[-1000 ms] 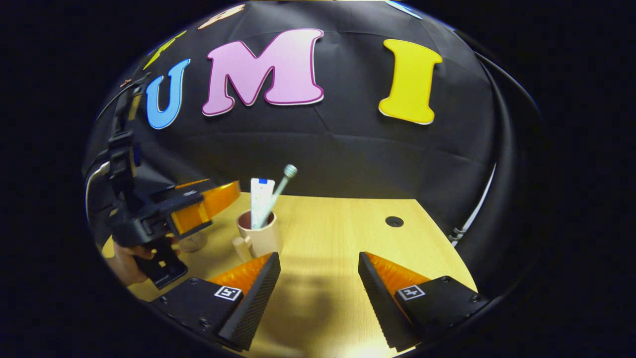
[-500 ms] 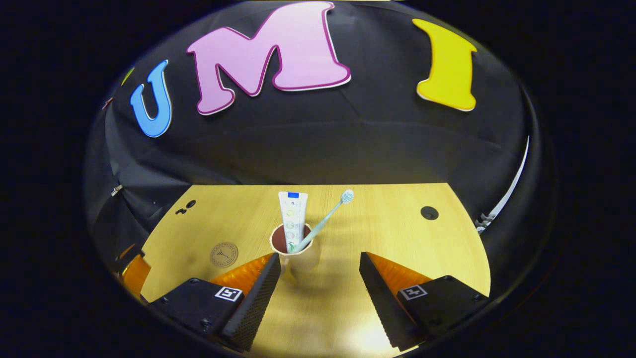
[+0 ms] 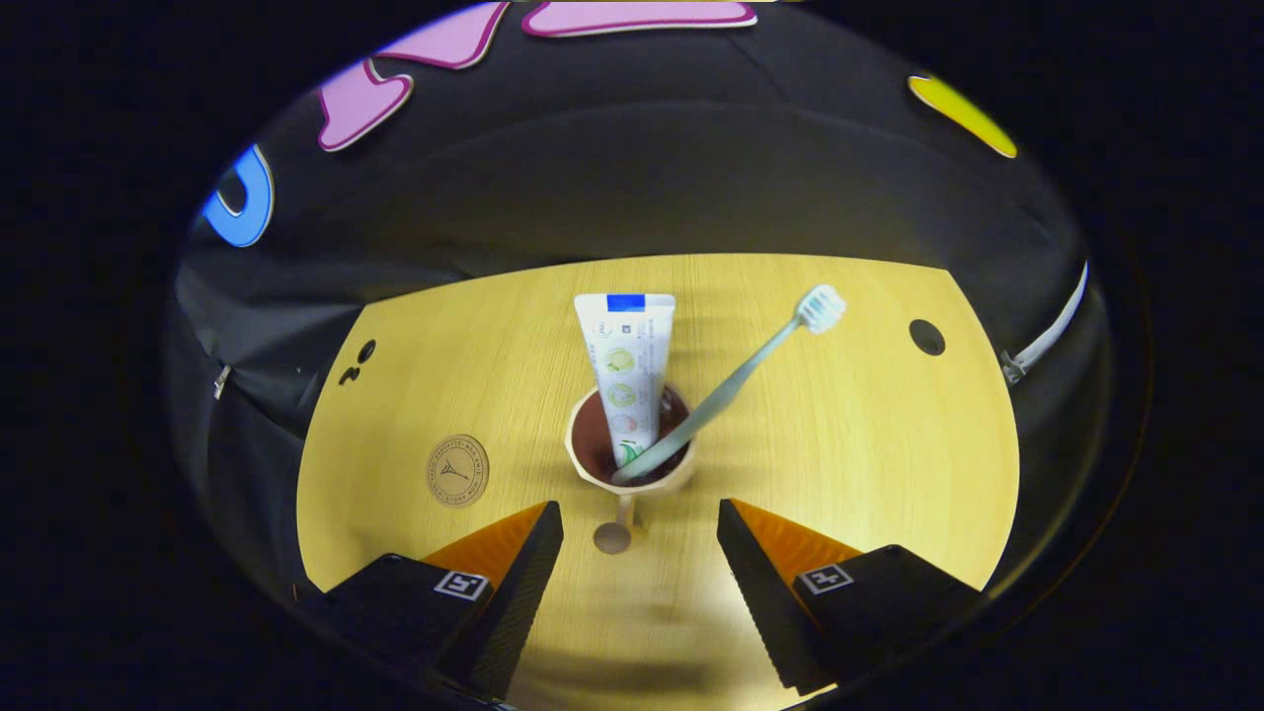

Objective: Put the toothbrush and toothpaste on the desktop into the cup, then pick up the cup and place it on the coaster on the desktop.

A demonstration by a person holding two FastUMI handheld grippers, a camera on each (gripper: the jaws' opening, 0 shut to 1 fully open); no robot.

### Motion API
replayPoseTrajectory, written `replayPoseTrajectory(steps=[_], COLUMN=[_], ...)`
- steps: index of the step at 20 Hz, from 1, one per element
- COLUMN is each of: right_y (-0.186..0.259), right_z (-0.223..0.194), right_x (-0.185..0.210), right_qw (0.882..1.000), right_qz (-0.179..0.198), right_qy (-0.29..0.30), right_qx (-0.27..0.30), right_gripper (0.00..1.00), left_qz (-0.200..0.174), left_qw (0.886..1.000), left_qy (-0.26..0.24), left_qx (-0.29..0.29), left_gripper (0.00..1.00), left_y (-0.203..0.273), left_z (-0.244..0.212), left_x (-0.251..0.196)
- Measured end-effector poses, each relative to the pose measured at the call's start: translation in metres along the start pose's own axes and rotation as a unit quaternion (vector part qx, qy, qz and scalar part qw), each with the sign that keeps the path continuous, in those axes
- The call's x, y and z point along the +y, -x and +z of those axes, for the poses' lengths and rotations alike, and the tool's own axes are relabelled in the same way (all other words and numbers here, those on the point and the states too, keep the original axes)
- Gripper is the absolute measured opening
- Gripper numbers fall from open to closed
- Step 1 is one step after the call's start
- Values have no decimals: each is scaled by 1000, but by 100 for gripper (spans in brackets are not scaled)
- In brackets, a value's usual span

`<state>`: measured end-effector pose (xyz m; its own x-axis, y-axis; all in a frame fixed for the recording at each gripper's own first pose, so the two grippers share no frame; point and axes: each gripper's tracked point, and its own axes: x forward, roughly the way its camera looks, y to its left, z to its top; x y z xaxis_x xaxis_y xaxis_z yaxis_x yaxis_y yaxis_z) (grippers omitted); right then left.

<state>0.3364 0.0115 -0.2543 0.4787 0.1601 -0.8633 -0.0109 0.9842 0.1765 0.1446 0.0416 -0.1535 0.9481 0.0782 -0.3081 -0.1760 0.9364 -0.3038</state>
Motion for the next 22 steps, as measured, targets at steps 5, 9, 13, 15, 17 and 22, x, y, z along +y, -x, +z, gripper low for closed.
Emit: replayPoseTrajectory(steps=[5,9,13,15,17,22], right_y=[-35,-55,-71,-79,-85,-93], right_z=[3,-12,-8,-12,-14,-19], right_x=[5,2,-3,-7,-10,-6], right_qw=[999,996,995,994,993,993], right_qz=[-26,-37,-53,-58,-61,-62], right_qy=[18,13,-3,-16,-17,-7], right_qx=[42,81,80,95,100,100], right_gripper=[97,100,94,81,73,34], left_qz=[15,28,36,39,41,45], left_qw=[1000,999,999,998,998,998], left_qy=[8,4,7,7,7,7], left_qx=[11,24,34,40,42,49], left_gripper=[97,98,98,100,98,100], left_y=[9,17,24,26,26,30], left_z=[-8,-19,-29,-32,-33,-40], left_x=[23,38,46,49,49,51])
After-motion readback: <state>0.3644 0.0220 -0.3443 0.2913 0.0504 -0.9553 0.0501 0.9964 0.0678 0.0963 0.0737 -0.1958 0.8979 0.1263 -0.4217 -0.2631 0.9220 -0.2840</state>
